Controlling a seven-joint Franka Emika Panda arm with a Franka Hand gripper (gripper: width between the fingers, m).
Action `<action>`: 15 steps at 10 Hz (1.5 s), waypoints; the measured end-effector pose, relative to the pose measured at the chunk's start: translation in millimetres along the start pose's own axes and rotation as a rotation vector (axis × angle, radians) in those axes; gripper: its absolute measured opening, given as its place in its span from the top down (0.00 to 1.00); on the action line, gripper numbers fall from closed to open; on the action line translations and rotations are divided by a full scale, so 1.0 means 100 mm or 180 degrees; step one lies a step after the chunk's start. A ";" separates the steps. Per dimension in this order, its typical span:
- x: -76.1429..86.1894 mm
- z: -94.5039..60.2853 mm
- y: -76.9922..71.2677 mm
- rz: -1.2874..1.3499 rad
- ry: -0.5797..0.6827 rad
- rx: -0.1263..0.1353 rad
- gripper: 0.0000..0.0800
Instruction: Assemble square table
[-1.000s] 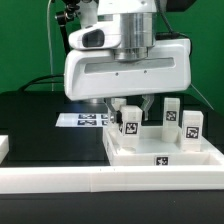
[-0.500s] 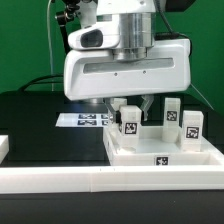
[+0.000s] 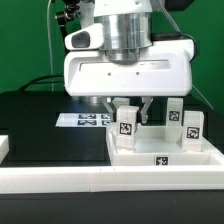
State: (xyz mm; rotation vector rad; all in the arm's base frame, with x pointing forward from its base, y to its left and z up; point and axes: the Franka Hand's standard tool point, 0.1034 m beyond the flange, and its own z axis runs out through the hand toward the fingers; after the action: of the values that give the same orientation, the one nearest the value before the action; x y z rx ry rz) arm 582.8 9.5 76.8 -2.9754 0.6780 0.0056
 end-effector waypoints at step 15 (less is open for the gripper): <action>0.01 -0.02 -0.06 0.2108 -0.0137 0.0124 0.42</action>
Offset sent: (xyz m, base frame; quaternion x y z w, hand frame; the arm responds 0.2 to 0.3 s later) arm -0.0003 0.0011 0.0033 0.0011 -0.0106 0.2253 0.9742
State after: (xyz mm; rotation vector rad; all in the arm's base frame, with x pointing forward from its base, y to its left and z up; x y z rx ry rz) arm 585.9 14.0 79.6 -2.5578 1.5857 0.0986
